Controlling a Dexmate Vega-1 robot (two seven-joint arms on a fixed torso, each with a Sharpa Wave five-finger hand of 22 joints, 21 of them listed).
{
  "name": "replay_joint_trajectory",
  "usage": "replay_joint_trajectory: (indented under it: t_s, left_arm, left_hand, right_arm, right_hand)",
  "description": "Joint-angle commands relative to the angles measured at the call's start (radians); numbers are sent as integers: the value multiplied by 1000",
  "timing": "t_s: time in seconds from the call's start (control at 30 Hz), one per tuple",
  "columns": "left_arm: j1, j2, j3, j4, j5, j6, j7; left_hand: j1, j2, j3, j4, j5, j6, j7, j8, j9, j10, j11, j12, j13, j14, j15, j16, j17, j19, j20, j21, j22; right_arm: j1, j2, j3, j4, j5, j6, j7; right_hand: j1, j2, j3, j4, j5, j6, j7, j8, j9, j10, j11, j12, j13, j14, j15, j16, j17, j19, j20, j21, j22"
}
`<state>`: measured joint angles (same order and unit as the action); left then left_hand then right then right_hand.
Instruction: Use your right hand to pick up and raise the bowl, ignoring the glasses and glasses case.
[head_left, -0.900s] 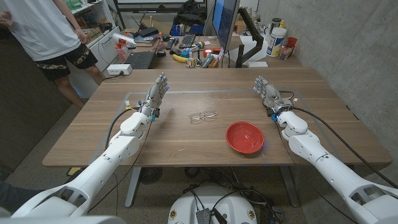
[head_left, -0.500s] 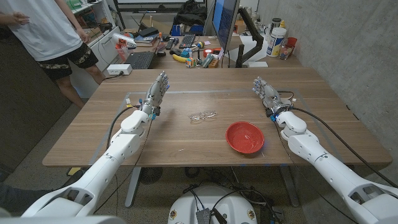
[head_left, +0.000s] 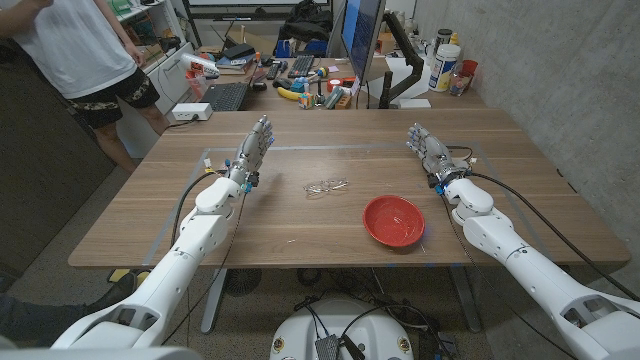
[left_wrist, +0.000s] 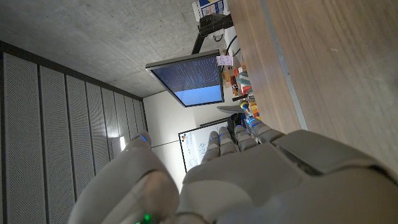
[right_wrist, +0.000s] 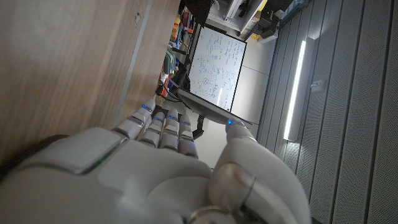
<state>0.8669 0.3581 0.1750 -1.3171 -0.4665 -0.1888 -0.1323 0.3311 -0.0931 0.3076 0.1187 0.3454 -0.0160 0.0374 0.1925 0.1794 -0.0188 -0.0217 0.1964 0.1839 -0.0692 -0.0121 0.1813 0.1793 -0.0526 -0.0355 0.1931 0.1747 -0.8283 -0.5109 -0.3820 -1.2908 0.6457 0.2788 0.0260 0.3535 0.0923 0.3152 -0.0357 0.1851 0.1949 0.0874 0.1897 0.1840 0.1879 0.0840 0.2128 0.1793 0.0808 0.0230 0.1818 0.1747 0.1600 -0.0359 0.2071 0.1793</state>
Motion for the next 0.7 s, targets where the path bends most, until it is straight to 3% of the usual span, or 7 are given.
replay_joint_trajectory:
  t_s: [0.03,0.7]
  left_arm:
    - [7,-24,-29,-19,35,24,-17]
    - [-3,-42,-31,-3,55,33,-30]
  left_hand:
    - [8,0,0,-3,9,4,8,5,5,-4,-6,4,4,-11,2,5,3,-8,-69,3,3]
    - [9,4,-4,-4,13,5,8,4,5,-3,-3,5,4,-11,2,5,3,-11,-67,3,3]
  right_arm:
    - [-3,-5,0,-9,-4,20,9]
    - [-32,-26,7,-34,-5,51,20]
  right_hand:
    - [9,3,1,-6,5,11,-3,5,2,6,-4,3,2,8,-2,6,5,9,-12,2,2]
    - [9,5,-3,-10,4,11,-9,4,3,12,-7,3,2,11,-4,6,5,11,-12,1,3]
